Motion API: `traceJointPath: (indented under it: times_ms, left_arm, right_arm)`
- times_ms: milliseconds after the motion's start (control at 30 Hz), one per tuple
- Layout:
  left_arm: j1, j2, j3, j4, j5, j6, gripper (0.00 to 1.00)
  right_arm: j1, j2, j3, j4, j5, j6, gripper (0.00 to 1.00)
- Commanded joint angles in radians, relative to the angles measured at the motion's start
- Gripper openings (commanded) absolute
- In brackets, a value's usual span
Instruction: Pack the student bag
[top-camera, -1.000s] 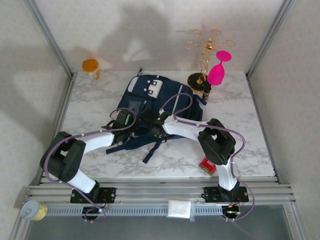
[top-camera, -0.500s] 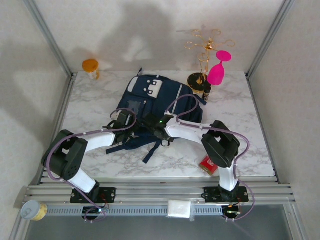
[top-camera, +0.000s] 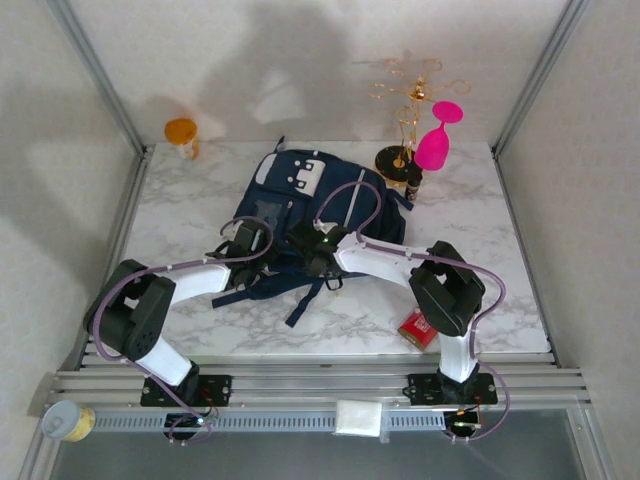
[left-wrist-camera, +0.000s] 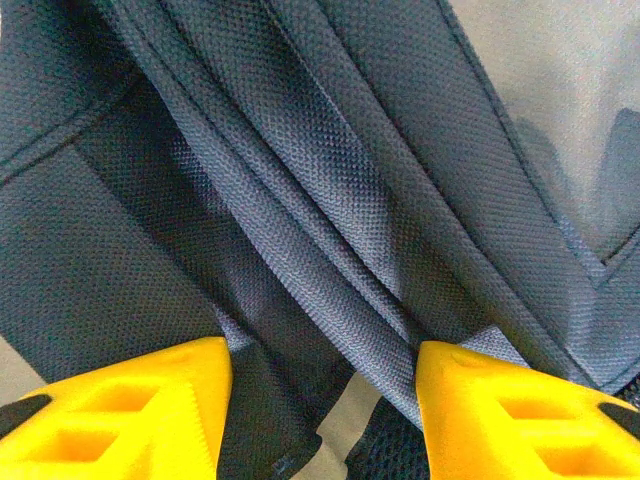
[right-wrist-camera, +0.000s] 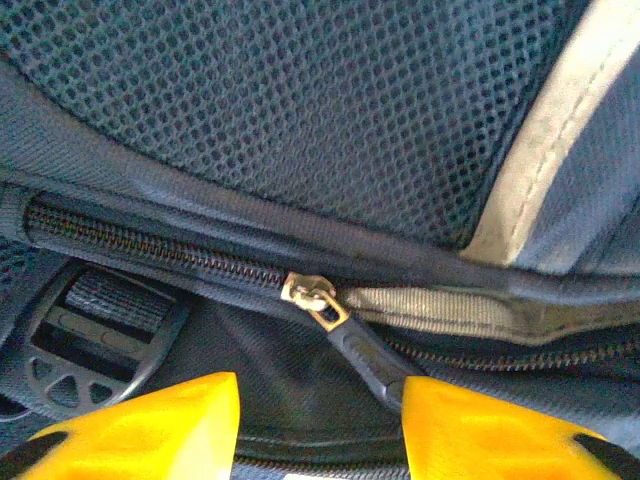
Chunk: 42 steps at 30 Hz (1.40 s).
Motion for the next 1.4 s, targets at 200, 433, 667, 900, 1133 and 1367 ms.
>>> traceJointPath:
  times_ms: [200, 433, 667, 900, 1133, 1367]
  left_arm:
    - [-0.006, 0.028, -0.017, -0.061, -0.054, -0.01, 0.52]
    - [-0.013, 0.025, -0.008, -0.073, -0.058, -0.013, 0.52]
    - [-0.016, 0.035, -0.003, -0.075, -0.063, -0.016, 0.52]
    - [-0.019, 0.034, 0.003, -0.088, -0.066, -0.015, 0.52]
    - [-0.021, 0.032, 0.004, -0.086, -0.071, -0.02, 0.52]
    - [-0.024, 0.04, 0.009, -0.1, -0.085, -0.022, 0.52]
  right_arm:
    - [-0.077, -0.059, -0.04, 0.066, -0.119, -0.305, 0.53]
    - [-0.106, -0.047, -0.105, 0.14, -0.25, -0.37, 0.51]
    - [-0.095, -0.069, -0.213, 0.273, -0.413, -0.374, 0.43]
    - [-0.112, -0.091, -0.241, 0.316, -0.332, -0.376, 0.32]
    - [-0.113, -0.136, -0.284, 0.374, -0.311, -0.392, 0.21]
    - [-0.116, -0.152, -0.305, 0.393, -0.299, -0.409, 0.16]
